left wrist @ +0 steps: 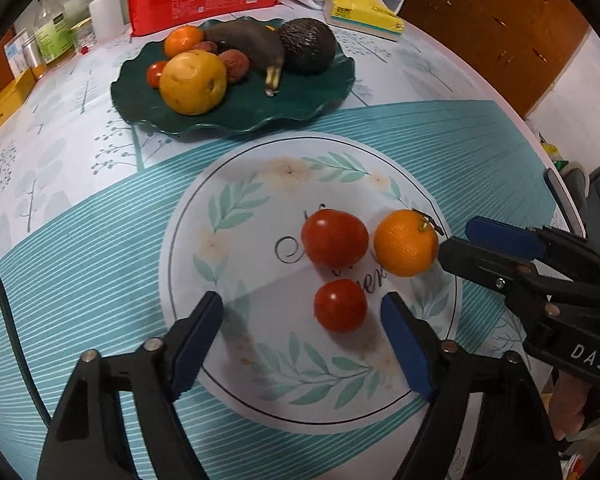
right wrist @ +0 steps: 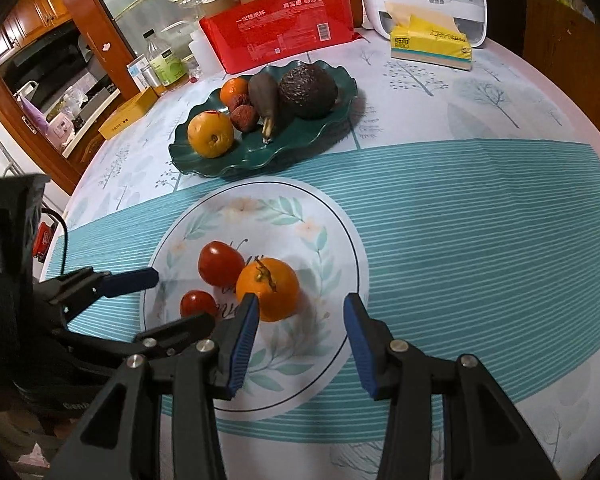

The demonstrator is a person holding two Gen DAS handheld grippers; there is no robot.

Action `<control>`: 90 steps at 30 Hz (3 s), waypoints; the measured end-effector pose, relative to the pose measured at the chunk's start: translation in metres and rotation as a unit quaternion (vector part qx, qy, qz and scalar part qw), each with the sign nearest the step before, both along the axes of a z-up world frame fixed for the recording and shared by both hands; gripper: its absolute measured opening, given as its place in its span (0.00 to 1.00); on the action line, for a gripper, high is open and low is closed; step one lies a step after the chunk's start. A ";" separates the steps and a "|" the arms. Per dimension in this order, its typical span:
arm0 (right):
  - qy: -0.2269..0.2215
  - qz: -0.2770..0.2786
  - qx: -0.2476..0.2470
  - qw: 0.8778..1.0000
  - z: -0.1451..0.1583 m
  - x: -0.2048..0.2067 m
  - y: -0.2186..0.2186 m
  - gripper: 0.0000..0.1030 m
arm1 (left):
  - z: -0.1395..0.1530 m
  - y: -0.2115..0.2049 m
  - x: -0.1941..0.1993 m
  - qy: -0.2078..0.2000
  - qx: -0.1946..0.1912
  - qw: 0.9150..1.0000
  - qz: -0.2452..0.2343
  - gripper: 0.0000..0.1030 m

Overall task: Organize fruits
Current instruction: 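Move the left gripper to a cherry tomato while the right moves to the stemmed small orange, then grasp the cherry tomato with the left gripper while the right grasps the small orange, then carry the tomato with the left gripper while the right carries the orange to the green plate, then open the left gripper on the green plate while the right releases the orange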

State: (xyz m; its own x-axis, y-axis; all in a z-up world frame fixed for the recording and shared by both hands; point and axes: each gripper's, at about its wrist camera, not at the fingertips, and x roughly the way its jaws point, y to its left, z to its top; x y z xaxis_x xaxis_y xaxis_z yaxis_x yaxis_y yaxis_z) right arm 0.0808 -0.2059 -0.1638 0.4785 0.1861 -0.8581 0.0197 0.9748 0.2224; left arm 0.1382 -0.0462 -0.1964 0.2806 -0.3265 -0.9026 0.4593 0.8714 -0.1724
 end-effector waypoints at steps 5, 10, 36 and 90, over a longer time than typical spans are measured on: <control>0.001 0.017 0.007 1.000 -0.002 0.004 0.007 0.43 | -0.001 -0.008 -0.003 -0.016 0.011 1.000 -0.017 0.56; 0.008 0.032 0.011 0.999 -0.007 0.012 0.016 0.43 | 0.000 -0.009 -0.001 -0.020 0.007 1.000 -0.023 0.25; -0.030 0.050 -0.014 0.998 0.044 0.029 0.036 0.38 | 0.079 0.031 0.026 -0.030 -0.007 0.999 0.033 0.23; -0.019 0.110 -0.068 0.991 0.000 0.172 0.067 0.40 | 0.028 0.018 0.219 -0.014 0.015 0.994 0.106 0.46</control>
